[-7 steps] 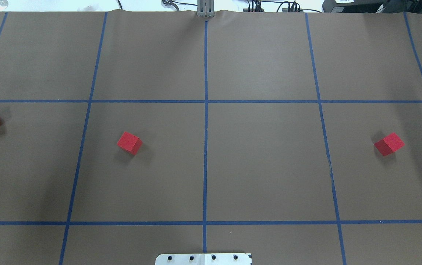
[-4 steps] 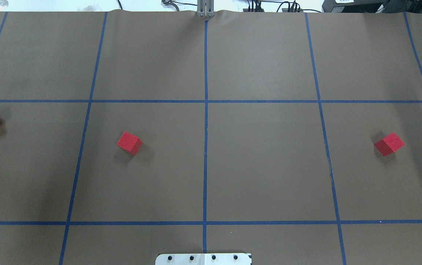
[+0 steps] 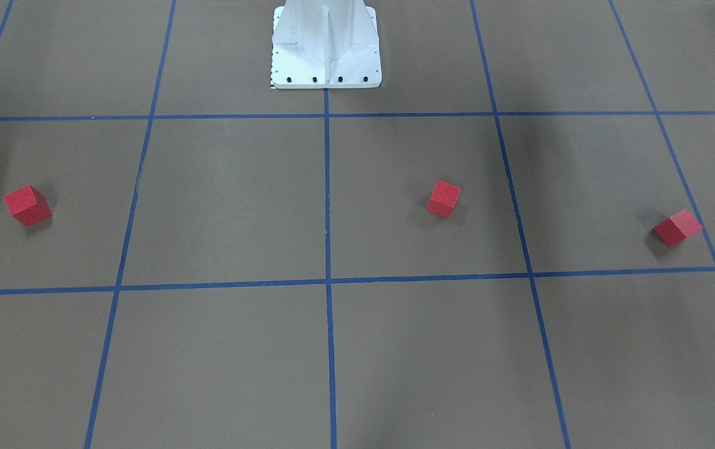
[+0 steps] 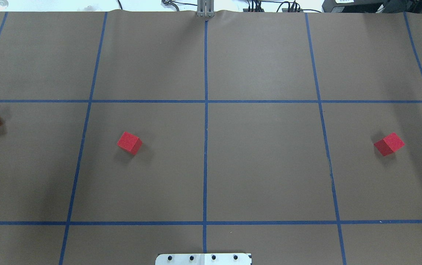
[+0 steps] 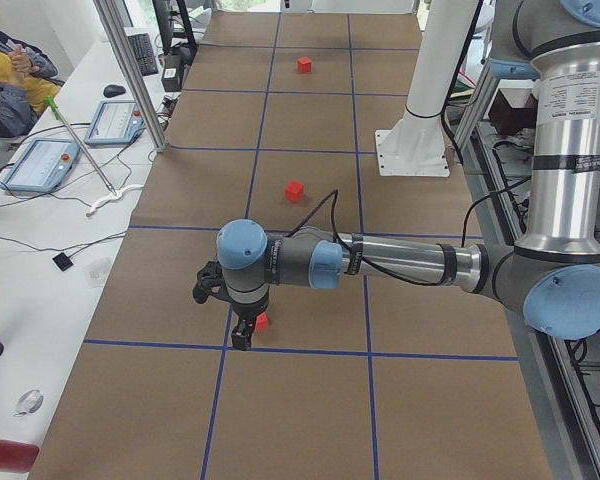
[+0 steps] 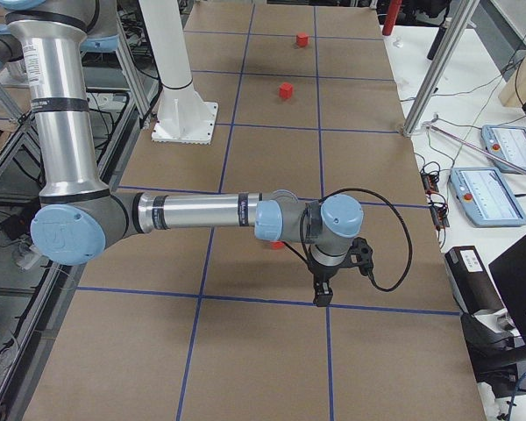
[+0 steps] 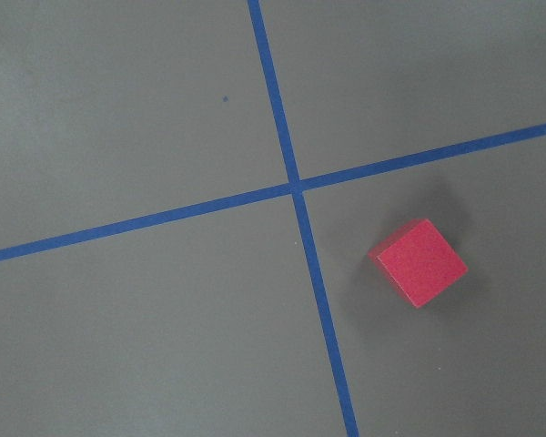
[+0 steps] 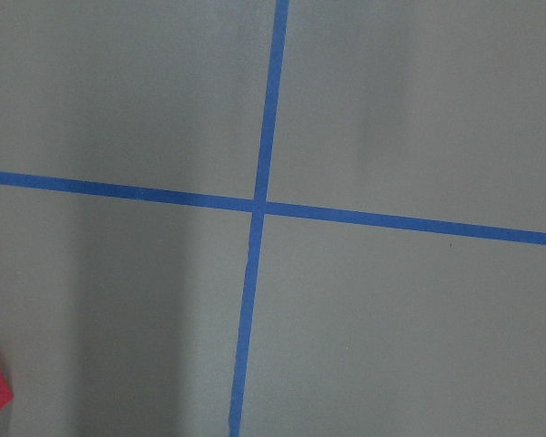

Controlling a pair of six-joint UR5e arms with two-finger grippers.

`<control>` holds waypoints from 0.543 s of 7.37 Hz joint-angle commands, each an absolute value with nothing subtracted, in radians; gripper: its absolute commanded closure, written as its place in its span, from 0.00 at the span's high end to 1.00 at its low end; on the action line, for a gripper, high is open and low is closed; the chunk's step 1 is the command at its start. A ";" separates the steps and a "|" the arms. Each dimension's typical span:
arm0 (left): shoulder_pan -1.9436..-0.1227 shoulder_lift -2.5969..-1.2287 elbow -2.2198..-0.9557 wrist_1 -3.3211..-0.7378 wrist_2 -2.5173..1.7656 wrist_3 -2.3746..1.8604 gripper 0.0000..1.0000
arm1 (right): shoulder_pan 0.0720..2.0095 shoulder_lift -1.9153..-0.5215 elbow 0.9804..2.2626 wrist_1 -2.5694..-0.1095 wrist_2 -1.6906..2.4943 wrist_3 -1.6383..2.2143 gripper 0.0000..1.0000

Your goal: Form red blocks into L shape at center

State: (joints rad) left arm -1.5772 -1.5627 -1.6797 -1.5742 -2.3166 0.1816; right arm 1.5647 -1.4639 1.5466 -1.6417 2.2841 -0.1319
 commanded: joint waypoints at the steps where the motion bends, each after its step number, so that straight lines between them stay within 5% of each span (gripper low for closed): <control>1: -1.578 -1.572 -1.669 -1.639 -2.309 0.183 1.00 | 1.565 -1.466 1.545 -1.438 2.286 -0.118 0.99; 4: -1.577 -1.609 -1.675 -1.766 -2.312 0.181 1.00 | 1.470 -1.448 1.656 -1.394 2.290 -0.015 0.99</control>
